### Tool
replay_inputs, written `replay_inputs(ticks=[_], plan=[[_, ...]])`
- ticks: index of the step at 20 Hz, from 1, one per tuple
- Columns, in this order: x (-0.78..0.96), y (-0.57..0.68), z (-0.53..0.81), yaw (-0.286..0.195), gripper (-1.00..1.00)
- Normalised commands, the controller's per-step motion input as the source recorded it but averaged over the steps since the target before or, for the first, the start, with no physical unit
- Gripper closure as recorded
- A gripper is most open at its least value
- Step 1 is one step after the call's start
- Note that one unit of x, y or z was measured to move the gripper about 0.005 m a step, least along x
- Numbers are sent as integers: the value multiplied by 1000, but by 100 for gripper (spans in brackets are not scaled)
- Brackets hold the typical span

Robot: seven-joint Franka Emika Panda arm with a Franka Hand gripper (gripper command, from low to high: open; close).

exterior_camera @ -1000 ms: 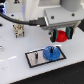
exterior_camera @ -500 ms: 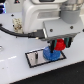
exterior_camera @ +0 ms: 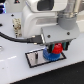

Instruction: Insert the blue gear onto the right peg, followed by the red gear

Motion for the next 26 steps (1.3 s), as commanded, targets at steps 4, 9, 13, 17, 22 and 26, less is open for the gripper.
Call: replay_inputs(ticks=[4, 9, 13, 17, 22, 26], plan=[[-8, -57, 278, 0, 100], [-22, -29, 149, 0, 100], [97, -125, 27, 0, 100], [107, -240, -187, 0, 100], [129, -252, -223, 0, 100], [59, -112, -125, 0, 100]])
